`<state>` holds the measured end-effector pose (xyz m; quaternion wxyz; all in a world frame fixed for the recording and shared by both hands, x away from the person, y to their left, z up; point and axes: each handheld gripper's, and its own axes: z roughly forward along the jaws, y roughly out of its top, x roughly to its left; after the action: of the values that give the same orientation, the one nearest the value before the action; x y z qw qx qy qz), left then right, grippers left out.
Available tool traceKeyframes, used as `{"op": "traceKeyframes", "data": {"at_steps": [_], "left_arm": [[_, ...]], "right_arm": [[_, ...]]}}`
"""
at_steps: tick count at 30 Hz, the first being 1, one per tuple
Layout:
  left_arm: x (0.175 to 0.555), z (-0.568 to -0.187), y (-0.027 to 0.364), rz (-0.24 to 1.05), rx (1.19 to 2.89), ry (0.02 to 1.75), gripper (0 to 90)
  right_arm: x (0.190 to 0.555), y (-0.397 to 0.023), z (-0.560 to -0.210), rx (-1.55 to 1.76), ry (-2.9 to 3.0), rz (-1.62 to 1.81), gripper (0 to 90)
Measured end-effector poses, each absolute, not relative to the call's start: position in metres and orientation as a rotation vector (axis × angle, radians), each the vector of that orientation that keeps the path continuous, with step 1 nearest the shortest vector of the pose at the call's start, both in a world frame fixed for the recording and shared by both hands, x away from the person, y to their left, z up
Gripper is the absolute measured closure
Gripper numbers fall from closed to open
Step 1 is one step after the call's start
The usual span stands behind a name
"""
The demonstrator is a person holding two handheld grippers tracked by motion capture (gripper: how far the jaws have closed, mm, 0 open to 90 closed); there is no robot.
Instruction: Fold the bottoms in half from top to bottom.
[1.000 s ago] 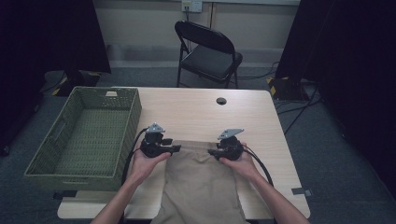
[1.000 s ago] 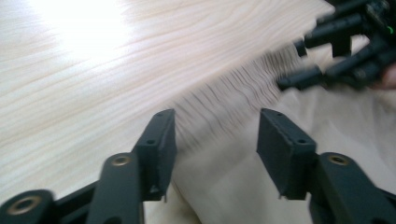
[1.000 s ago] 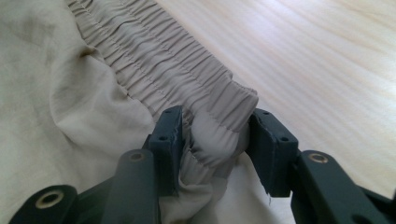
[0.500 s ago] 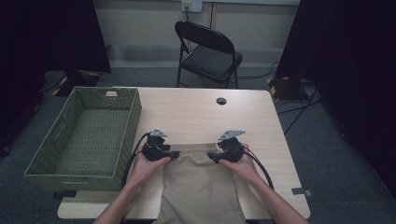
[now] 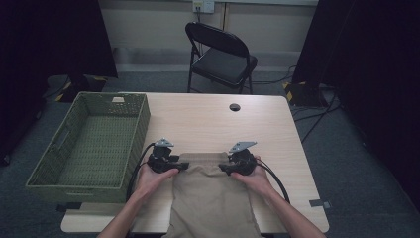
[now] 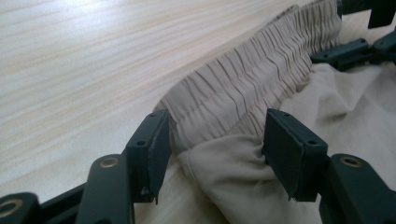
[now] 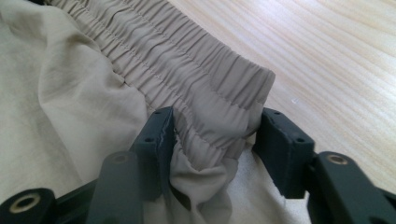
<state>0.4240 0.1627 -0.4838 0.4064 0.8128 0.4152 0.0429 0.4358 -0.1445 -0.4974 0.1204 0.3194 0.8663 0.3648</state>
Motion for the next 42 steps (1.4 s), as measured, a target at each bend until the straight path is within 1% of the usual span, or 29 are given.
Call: {"op": "traceKeyframes", "data": {"at_steps": [3,6,10,12,18,21,28,42], "left_arm": [[0.423,-0.487,0.16,0.124,2.099,1.055,41.9],[0.423,-0.492,0.158,0.14,2.102,1.065,42.3],[0.42,-0.491,0.153,0.191,2.131,1.055,48.6],[0.421,-0.491,0.153,0.19,2.129,1.06,51.7],[0.421,-0.489,0.152,0.191,2.124,1.05,61.0],[0.421,-0.489,0.153,0.186,2.104,1.052,63.1],[0.422,-0.483,0.153,0.193,2.064,1.037,67.2],[0.423,-0.463,0.156,0.217,1.945,1.02,68.0]], "right_arm": [[0.436,-0.145,-0.498,0.943,2.531,1.074,49.6],[0.435,-0.144,-0.498,0.952,2.524,1.078,50.4],[0.435,-0.144,-0.498,0.973,2.514,1.087,50.6],[0.435,-0.144,-0.498,0.981,2.512,1.087,50.9],[0.436,-0.144,-0.498,1.038,2.485,1.122,61.7],[0.436,-0.143,-0.498,1.057,2.473,1.134,66.6],[0.438,-0.145,-0.491,1.098,2.452,1.182,74.9],[0.44,-0.154,-0.462,1.129,2.36,1.325,76.2]]}}
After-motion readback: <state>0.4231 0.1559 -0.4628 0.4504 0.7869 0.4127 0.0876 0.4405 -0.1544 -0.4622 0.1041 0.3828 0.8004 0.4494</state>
